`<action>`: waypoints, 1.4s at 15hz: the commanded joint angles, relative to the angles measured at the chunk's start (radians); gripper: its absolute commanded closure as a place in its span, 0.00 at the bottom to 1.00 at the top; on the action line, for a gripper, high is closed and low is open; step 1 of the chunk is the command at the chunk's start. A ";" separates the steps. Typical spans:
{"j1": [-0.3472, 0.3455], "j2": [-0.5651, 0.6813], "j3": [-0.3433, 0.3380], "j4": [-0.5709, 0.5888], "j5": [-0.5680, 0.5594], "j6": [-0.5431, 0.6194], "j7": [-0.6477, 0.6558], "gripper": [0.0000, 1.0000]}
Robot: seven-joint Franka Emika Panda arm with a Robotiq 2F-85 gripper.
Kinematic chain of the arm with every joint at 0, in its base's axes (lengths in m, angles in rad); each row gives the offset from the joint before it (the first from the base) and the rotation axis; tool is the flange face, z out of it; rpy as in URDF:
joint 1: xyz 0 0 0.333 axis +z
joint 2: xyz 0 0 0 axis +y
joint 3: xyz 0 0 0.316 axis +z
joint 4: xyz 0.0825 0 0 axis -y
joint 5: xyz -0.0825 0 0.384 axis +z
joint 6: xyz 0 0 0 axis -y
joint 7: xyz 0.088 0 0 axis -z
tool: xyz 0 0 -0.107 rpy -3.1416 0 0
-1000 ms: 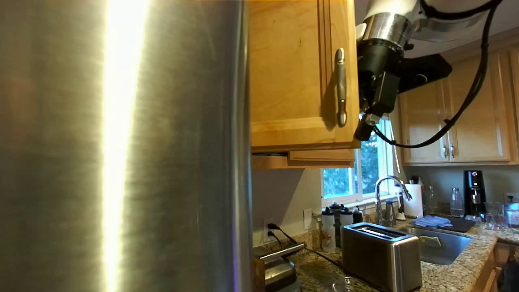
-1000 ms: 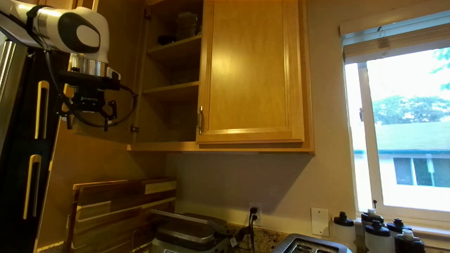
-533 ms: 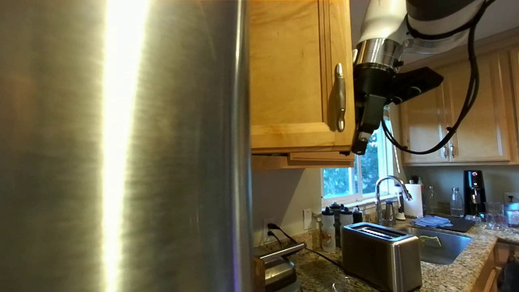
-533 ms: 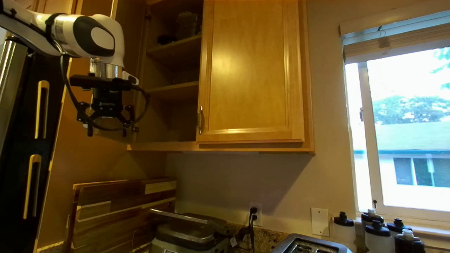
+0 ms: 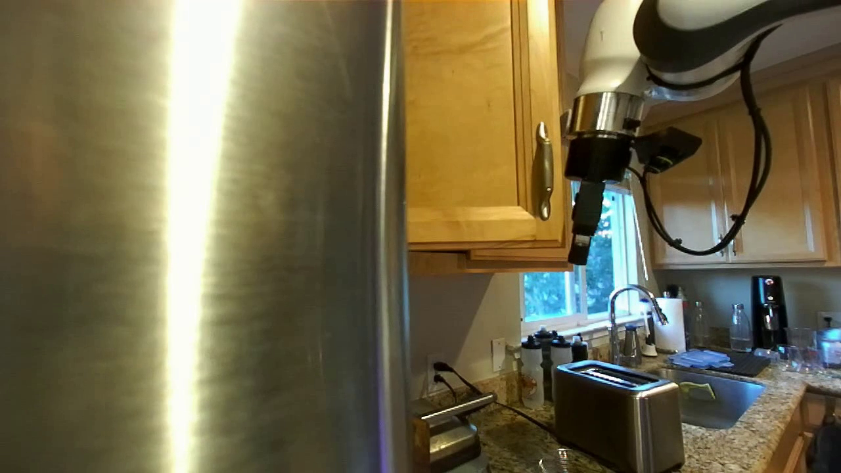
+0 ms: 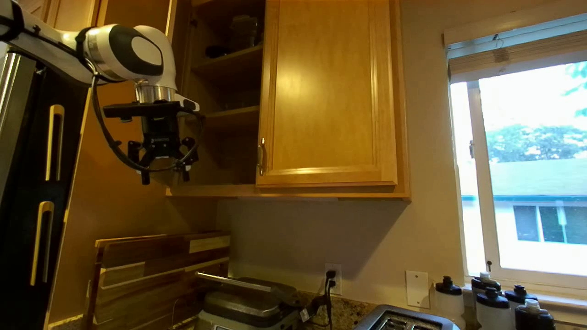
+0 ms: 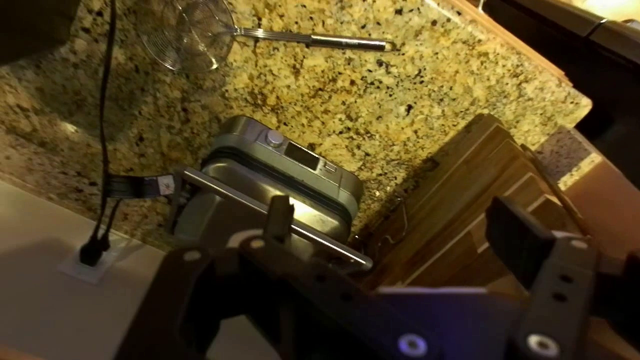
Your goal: Open the overhead cabinet doors
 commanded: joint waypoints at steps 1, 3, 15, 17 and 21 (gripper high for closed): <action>-0.039 0.009 0.000 0.019 -0.059 -0.043 0.069 0.00; -0.054 0.025 -0.015 0.029 -0.082 -0.037 0.073 0.00; -0.039 0.205 -0.039 0.175 0.011 0.114 0.073 0.00; -0.021 0.194 -0.027 0.175 0.033 0.088 0.048 0.00; 0.019 0.126 0.007 0.130 0.051 0.096 0.041 0.00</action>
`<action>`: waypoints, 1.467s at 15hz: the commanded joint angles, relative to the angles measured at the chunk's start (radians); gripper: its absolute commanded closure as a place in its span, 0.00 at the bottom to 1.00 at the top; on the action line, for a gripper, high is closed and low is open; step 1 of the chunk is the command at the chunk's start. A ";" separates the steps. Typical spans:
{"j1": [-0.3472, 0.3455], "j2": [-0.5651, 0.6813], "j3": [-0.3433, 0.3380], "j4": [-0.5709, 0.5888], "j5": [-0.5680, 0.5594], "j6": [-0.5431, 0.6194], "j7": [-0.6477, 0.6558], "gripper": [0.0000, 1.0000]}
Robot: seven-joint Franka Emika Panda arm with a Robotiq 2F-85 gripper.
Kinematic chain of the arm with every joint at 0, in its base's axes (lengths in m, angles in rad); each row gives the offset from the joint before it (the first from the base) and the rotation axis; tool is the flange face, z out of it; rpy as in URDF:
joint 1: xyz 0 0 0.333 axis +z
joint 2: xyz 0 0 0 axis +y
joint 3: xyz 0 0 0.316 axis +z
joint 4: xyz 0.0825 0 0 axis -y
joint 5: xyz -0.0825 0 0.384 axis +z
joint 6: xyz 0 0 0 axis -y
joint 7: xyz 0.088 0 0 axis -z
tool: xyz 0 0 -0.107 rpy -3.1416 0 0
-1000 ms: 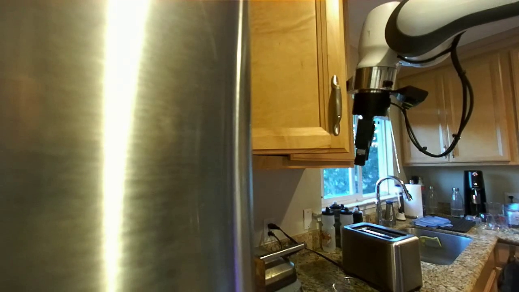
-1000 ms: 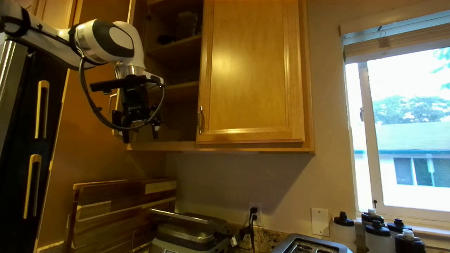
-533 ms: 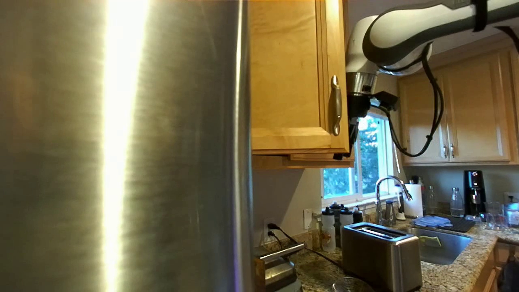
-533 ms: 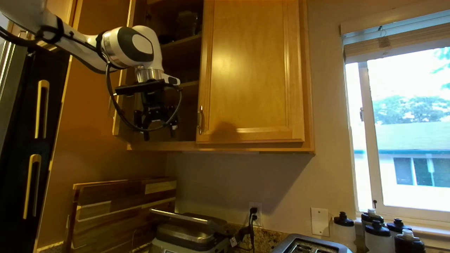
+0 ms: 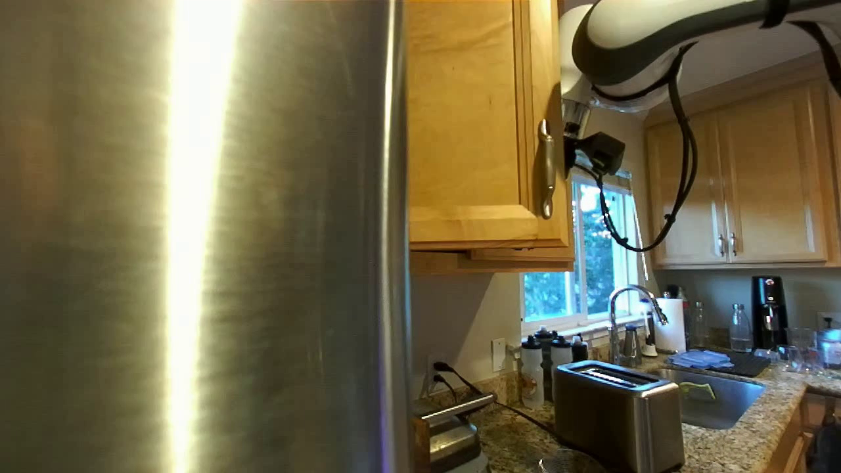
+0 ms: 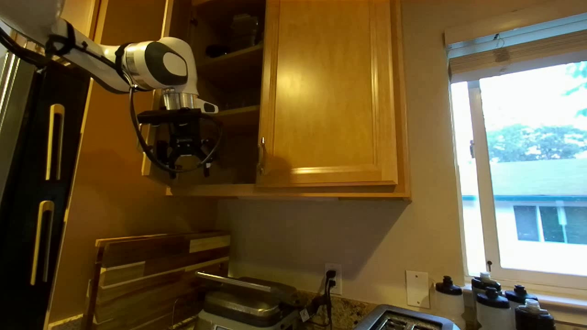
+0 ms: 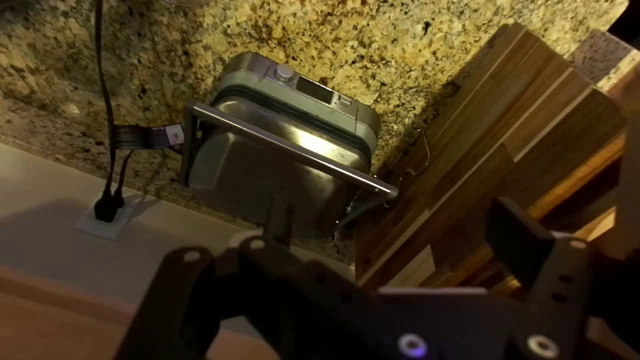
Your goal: Open the overhead cabinet doors
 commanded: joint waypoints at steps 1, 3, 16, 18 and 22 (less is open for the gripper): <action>0.044 -0.084 0.025 -0.050 0.026 0.001 -0.018 0.00; 0.078 -0.109 0.047 -0.062 0.029 0.006 -0.041 0.00; 0.292 -0.086 0.027 0.018 0.247 -0.016 -0.371 0.00; 0.259 -0.071 0.020 0.018 0.266 0.012 -0.344 0.00; 0.167 -0.034 0.019 0.002 0.236 0.124 -0.205 0.00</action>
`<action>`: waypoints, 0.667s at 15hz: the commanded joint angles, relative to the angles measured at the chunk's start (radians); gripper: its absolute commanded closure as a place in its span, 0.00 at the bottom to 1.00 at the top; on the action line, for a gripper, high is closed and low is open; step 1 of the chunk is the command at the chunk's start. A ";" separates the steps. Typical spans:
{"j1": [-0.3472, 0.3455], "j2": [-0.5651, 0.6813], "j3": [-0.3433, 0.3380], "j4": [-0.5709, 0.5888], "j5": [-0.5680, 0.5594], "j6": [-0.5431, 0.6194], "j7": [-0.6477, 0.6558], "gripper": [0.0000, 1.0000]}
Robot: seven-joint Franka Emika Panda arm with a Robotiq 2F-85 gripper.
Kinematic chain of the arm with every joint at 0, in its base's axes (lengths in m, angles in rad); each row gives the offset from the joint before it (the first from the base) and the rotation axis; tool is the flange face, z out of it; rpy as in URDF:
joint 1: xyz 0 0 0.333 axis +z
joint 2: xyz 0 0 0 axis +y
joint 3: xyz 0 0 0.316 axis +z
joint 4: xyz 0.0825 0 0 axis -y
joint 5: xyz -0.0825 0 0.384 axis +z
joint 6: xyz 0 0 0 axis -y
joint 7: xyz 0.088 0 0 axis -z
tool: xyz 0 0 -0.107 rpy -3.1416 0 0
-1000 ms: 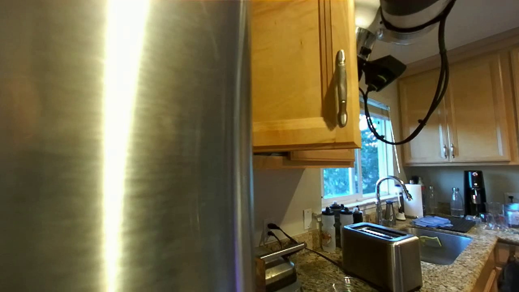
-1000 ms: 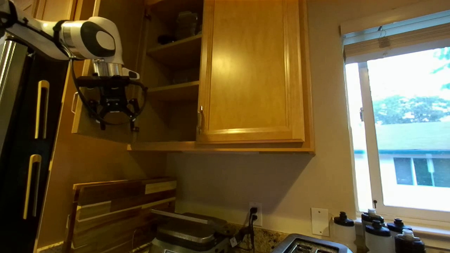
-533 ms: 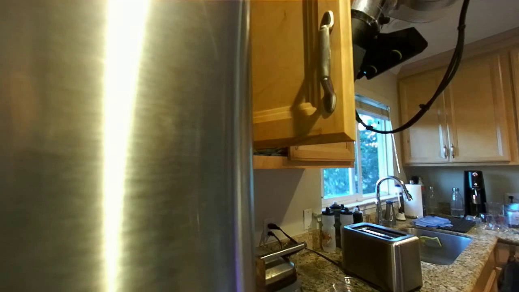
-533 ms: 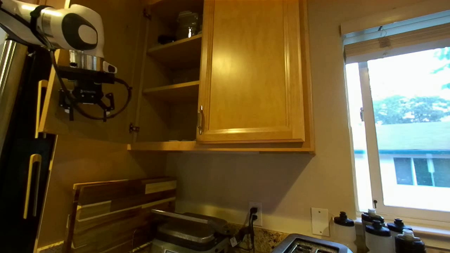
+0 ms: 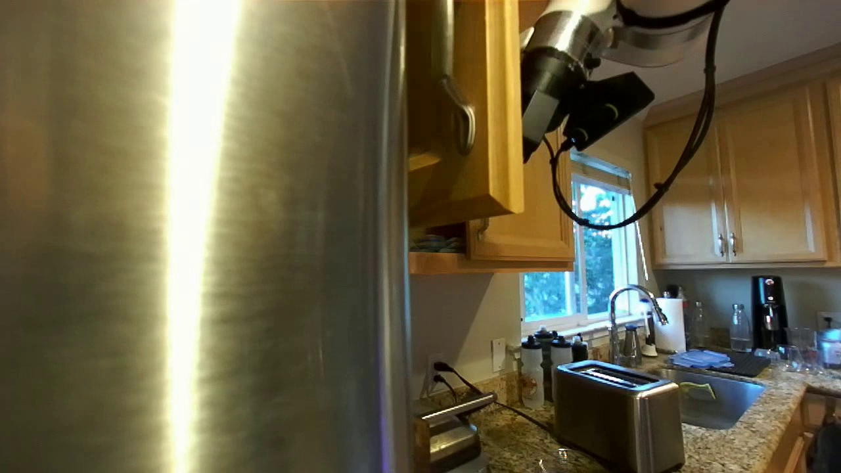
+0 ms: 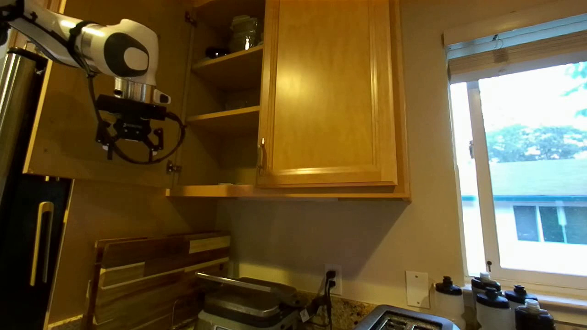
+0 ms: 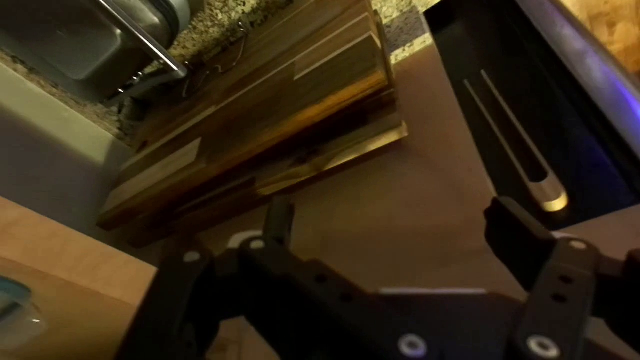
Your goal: Open the overhead cabinet doors
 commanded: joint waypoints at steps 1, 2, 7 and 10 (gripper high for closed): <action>-0.074 0.036 0.008 -0.002 -0.011 0.101 0.117 0.00; -0.094 0.051 0.012 -0.002 -0.016 0.127 0.154 0.00; -0.181 0.087 0.051 -0.026 -0.095 0.260 0.361 0.00; -0.229 0.080 0.062 -0.035 -0.173 0.306 0.487 0.00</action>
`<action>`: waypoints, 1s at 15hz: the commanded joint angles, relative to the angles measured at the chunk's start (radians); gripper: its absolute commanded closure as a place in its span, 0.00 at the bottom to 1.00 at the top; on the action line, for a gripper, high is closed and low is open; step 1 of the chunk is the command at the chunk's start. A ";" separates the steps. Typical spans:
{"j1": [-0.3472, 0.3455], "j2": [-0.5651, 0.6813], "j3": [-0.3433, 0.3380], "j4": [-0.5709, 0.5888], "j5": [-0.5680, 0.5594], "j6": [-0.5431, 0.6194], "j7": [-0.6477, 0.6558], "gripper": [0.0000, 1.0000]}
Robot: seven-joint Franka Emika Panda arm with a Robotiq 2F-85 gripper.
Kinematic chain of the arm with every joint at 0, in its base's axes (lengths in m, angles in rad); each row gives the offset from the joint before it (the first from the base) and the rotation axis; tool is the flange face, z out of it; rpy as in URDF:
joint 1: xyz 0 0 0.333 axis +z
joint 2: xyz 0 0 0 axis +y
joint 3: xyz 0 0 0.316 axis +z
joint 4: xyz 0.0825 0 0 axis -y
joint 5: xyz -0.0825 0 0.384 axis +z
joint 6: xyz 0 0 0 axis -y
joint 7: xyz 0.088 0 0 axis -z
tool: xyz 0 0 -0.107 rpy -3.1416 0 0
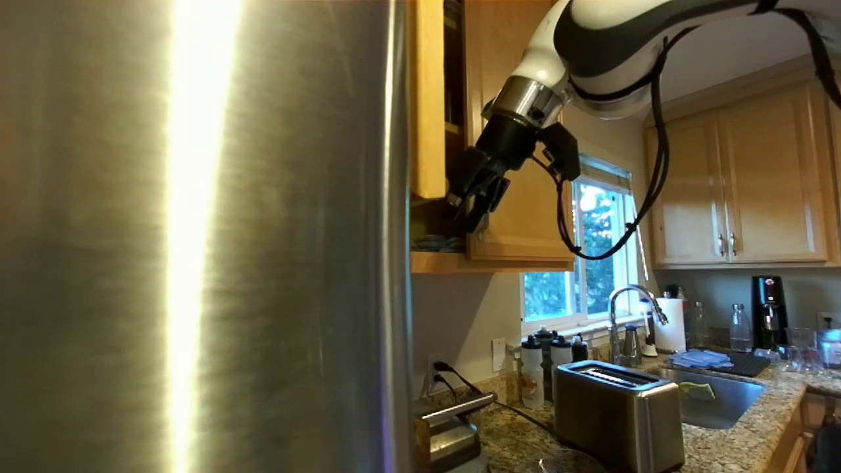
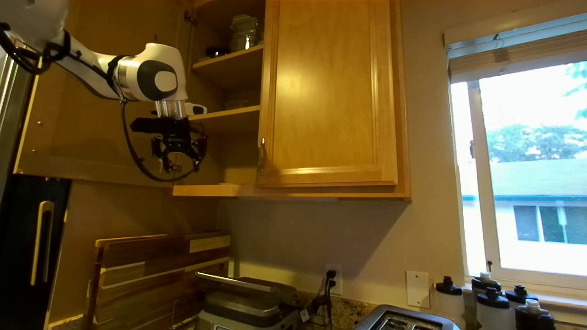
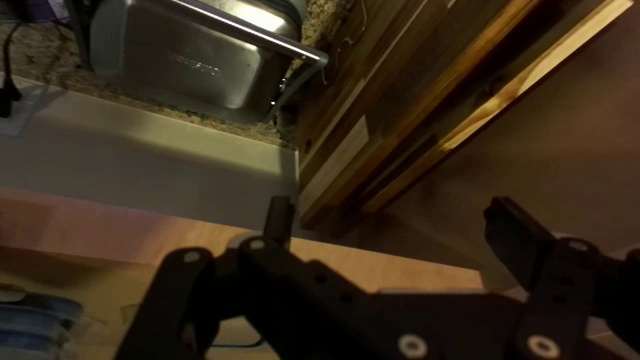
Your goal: Open the overhead cabinet doors
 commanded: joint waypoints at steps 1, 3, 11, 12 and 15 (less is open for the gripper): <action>-0.074 -0.032 0.033 -0.029 -0.098 0.058 0.165 0.00; -0.112 -0.046 0.039 -0.037 -0.168 0.075 0.241 0.00; -0.218 -0.026 0.013 -0.015 -0.358 0.145 0.317 0.00; -0.222 -0.019 0.007 -0.012 -0.359 0.165 0.313 0.00; -0.232 -0.001 -0.003 -0.003 -0.351 0.219 0.312 0.00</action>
